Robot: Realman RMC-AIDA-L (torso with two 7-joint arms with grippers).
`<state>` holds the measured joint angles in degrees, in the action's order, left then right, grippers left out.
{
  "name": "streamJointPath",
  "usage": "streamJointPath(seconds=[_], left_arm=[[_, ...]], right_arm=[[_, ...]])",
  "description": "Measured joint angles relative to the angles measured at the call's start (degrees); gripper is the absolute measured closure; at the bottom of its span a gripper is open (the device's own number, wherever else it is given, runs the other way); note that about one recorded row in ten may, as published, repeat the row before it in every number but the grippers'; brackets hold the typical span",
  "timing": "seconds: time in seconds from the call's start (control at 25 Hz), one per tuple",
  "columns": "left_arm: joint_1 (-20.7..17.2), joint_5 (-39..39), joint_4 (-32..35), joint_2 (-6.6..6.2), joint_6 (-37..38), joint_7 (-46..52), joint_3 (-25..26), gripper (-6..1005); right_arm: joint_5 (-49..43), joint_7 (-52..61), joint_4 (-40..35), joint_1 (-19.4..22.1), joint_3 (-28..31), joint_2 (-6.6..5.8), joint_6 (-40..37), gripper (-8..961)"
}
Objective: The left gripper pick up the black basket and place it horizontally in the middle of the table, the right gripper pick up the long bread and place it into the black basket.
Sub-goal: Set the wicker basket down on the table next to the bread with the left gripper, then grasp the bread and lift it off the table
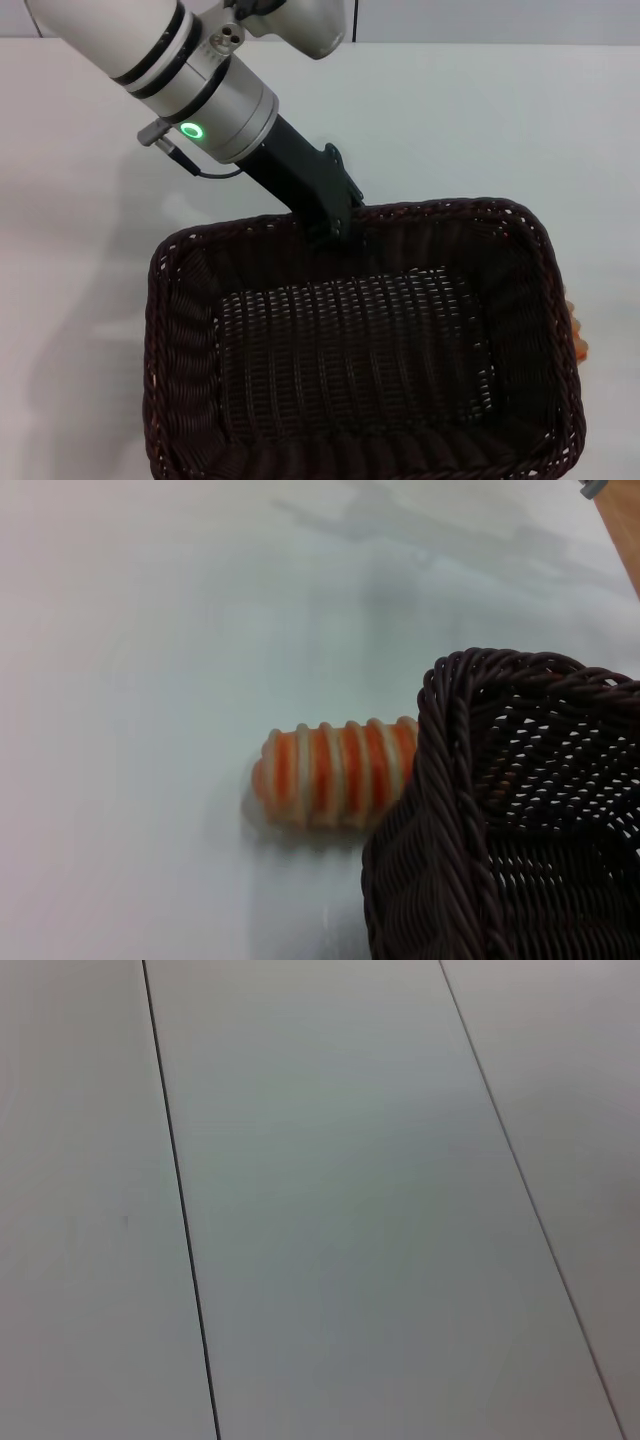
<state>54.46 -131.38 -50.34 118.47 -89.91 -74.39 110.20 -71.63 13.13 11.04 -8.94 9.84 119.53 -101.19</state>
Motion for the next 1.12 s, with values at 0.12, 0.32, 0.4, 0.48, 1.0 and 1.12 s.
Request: streamJointPath(seconds=[0.12, 0.32, 0.4, 0.48, 1.0, 1.12], left_arm=[[0.6, 0.2, 1.2, 0.0, 1.7, -0.1, -0.3, 823], [0.7, 0.9, 1.8, 0.05, 3.8, -2.3, -0.5, 820], [0.6, 1.5, 1.9, 0.06, 4.0, -3.2, -0.5, 778], [0.6, 1.7, 1.8, 0.04, 4.1, -3.6, -0.7, 694], [-15.1, 9.7, -23.0, 0.13, 37.2, -3.8, -7.5, 412], [-24.1, 13.3, -27.6, -0.19, 62.8, -3.8, -18.6, 394]], right_arm=[[0.0, 0.0, 0.3, 0.2, 0.0, 0.0, -0.2, 107], [-0.1, 0.0, 0.3, 0.5, 0.0, 0.0, -1.0, 108], [-0.1, 0.0, 0.3, 0.6, 0.0, 0.0, -1.2, 108], [-0.1, 0.0, 0.3, 0.7, 0.0, 0.0, -1.4, 108], [-1.8, 0.0, 0.3, 0.8, -1.1, 0.0, -1.5, 107], [-2.2, -0.3, 0.3, 0.9, -3.0, 0.0, -1.2, 107]])
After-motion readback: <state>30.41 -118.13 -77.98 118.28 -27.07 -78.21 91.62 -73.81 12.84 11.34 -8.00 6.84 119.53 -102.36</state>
